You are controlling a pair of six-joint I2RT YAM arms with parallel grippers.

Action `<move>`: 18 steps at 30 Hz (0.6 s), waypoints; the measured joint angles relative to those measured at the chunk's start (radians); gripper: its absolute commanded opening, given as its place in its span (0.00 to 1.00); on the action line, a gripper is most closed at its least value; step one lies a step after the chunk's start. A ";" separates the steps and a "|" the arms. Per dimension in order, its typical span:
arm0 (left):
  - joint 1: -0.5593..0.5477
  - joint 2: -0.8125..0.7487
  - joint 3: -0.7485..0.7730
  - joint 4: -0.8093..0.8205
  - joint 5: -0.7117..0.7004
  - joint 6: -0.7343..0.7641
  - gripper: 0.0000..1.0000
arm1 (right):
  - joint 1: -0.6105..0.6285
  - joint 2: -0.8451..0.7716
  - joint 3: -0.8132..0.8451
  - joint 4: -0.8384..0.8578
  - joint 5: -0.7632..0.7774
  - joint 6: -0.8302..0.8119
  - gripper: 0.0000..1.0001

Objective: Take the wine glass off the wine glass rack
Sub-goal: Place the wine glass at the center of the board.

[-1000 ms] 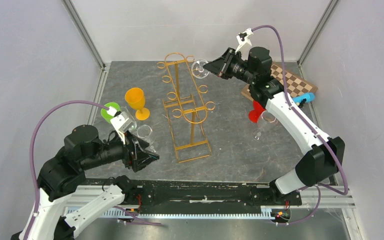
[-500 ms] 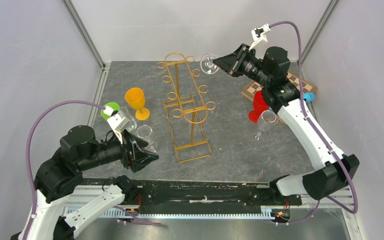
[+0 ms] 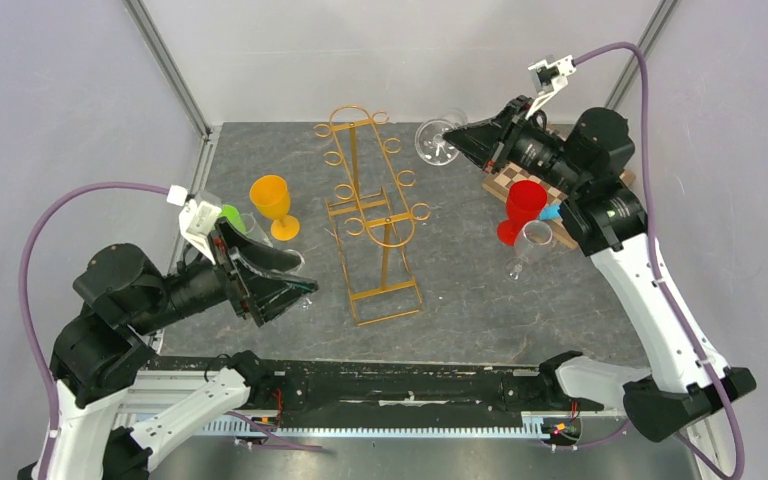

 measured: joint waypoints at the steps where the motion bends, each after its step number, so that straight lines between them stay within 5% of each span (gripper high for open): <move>1: 0.000 0.008 0.010 0.024 0.000 -0.023 0.82 | 0.001 -0.010 0.004 -0.010 -0.010 -0.021 0.00; 18: 0.000 0.159 0.014 0.340 -0.010 -0.359 0.80 | 0.157 -0.121 0.015 -0.106 -0.134 -0.426 0.00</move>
